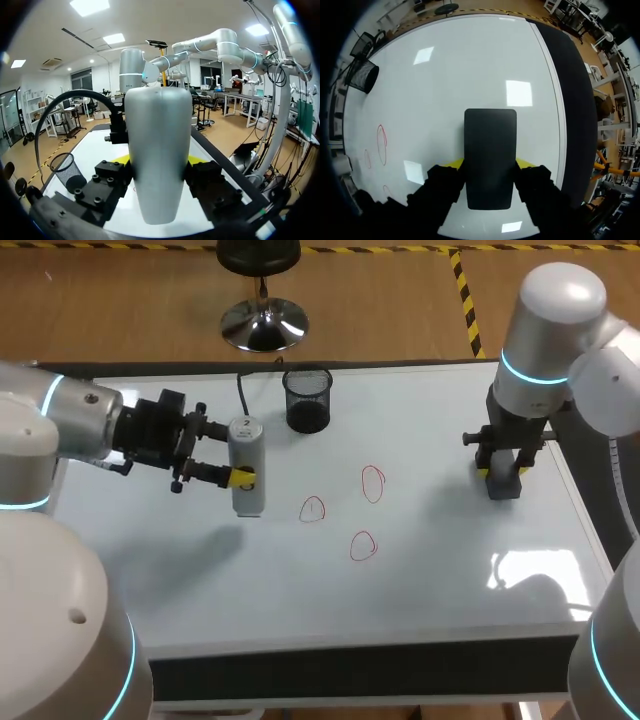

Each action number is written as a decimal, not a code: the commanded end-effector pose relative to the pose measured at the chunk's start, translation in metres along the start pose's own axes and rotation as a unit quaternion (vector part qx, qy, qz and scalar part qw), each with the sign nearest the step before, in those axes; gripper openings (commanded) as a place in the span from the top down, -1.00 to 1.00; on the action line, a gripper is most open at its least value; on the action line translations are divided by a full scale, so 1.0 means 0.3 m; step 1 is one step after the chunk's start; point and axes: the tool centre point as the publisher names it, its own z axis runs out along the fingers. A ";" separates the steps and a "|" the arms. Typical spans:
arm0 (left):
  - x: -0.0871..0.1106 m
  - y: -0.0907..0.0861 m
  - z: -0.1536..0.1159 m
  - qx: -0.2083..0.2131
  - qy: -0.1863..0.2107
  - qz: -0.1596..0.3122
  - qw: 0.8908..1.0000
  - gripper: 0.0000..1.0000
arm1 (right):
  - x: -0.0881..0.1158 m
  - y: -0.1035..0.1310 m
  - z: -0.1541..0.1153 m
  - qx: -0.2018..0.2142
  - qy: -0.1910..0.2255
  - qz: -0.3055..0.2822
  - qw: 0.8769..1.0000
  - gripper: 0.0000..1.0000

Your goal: Pick up the inspection probe, press it on each red-marked spot on the whiteboard one by one, put down the probe, pick up the eraser, and wipe off all the red marks.

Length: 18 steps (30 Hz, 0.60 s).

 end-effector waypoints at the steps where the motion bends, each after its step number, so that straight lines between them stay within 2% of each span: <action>1: 0.021 -0.001 -0.041 0.000 -0.005 0.001 1.000 1.00 | -0.002 0.000 -0.004 0.000 0.000 -0.001 1.000 1.00; 18: 0.039 0.017 -0.159 -0.004 -0.043 -0.005 0.999 1.00 | -0.002 0.000 -0.004 0.000 0.000 -0.001 1.000 1.00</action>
